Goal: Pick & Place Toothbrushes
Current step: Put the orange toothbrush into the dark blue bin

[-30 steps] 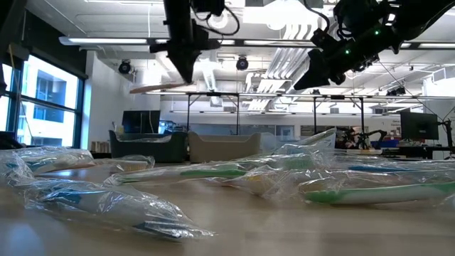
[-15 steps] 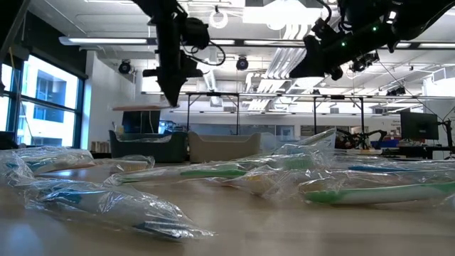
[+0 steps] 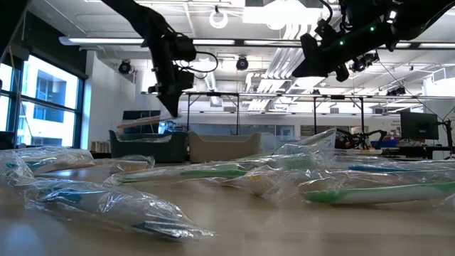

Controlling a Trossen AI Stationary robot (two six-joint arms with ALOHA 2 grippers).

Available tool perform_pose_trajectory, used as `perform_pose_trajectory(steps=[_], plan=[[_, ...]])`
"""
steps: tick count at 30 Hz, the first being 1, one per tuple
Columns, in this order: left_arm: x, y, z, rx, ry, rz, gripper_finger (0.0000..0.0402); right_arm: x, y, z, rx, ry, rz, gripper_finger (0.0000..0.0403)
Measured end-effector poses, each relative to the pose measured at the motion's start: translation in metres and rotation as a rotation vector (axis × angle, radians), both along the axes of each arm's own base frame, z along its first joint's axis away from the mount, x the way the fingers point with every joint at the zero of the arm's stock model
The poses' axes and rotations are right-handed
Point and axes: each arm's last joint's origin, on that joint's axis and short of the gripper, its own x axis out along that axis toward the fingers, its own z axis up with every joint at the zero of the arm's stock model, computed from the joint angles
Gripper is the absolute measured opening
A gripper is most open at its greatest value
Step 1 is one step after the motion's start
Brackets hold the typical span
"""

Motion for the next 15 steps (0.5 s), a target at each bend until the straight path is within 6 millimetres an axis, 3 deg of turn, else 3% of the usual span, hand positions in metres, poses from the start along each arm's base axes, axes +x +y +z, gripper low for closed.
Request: perform_pose_trajectory(steps=[8,15], plan=[[-0.007,0.024,0.001,0.088,-0.116,-0.191,0.0003,0.0,0.0,0.0,0.031,-0.031,-0.012,0.0034],[-0.019,0.026,-0.024,0.031,-0.114,-0.341,0.0003,0.0,0.0,0.0,0.03,-0.032,-0.024,0.0034]])
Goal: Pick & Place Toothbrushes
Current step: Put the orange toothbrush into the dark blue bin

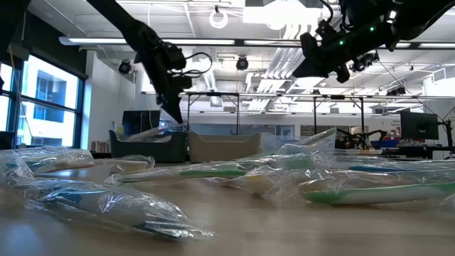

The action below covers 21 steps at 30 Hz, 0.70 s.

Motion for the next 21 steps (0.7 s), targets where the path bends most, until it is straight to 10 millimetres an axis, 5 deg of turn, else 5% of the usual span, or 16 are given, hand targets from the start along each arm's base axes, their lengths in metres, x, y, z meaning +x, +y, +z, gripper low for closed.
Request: perform_pose_trajectory(steps=[14,21], plan=[[-0.001,-0.003,-0.015,0.022,0.029,-0.059,0.0005,-0.001,-0.001,0.0,-0.006,0.004,-0.032,0.0034],[-0.002,-0.002,-0.015,0.036,0.048,-0.043,0.005,0.0,0.0,0.0,-0.006,0.007,0.006,0.0034]])
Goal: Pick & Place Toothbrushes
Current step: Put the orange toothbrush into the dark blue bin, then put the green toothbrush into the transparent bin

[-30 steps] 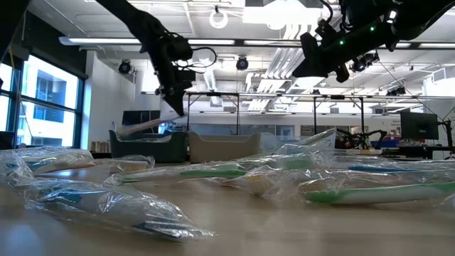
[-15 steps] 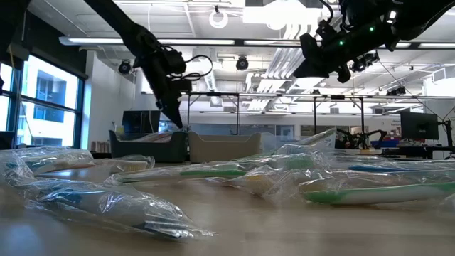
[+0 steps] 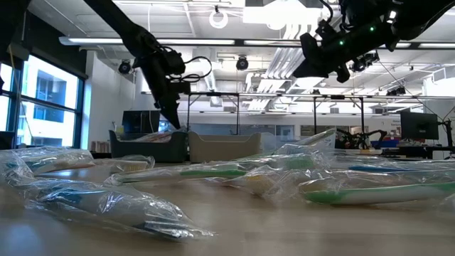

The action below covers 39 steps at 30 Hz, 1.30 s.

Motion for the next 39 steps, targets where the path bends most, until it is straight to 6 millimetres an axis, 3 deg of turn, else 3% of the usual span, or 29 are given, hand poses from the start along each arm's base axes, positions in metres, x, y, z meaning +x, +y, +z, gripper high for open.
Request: perform_pose_trajectory(steps=[8,13,19,31,35,39], plan=[[0.001,-0.001,0.0,-0.008,0.004,0.002,0.0144,0.0,0.0,-0.001,-0.026,0.041,0.028,0.0034],[0.003,-0.003,0.0,-0.012,-0.002,0.008,0.0175,0.0,0.0,-0.001,-0.029,0.043,0.029,0.0034],[0.007,-0.004,0.004,-0.012,-0.017,0.018,0.0179,0.0,0.0,-0.001,-0.03,0.043,0.025,0.0034],[0.023,-0.009,0.039,-0.012,-0.111,0.07,0.018,0.0,0.0,-0.001,-0.031,0.043,0.025,0.0034],[0.024,-0.009,0.04,-0.087,-0.175,0.102,0.0176,0.0,0.0,-0.001,-0.03,0.043,0.025,0.0034],[0.024,-0.011,0.037,-0.146,-0.204,0.095,0.0146,0.0,0.0,-0.001,-0.03,0.043,0.025,0.0034]])
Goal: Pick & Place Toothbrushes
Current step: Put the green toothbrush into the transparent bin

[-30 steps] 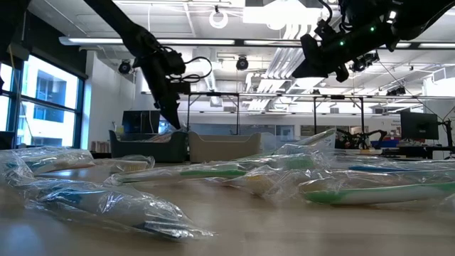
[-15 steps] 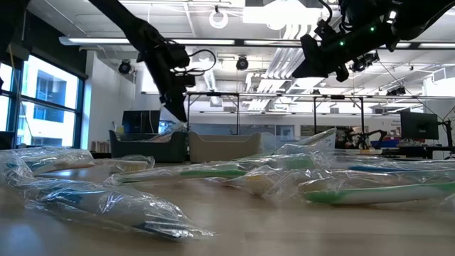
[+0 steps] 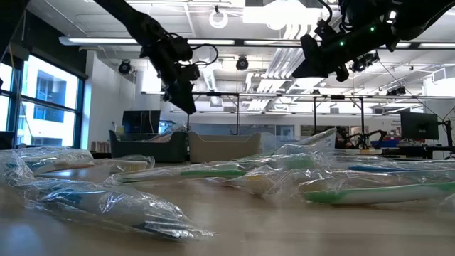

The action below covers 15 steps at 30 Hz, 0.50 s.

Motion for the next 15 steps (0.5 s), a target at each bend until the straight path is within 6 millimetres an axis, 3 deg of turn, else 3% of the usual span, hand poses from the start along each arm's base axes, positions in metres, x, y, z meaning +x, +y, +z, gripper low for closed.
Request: perform_pose_trajectory(steps=[9,15], plan=[[-0.004,-0.006,0.002,-0.004,-0.027,-0.019,0.0017,0.0,0.0,0.0,0.0,0.0,0.0,0.0034],[-0.016,-0.025,-0.001,0.005,-0.075,-0.023,0.0013,0.0,0.0,0.0,0.0,0.0,0.0,0.0034]])
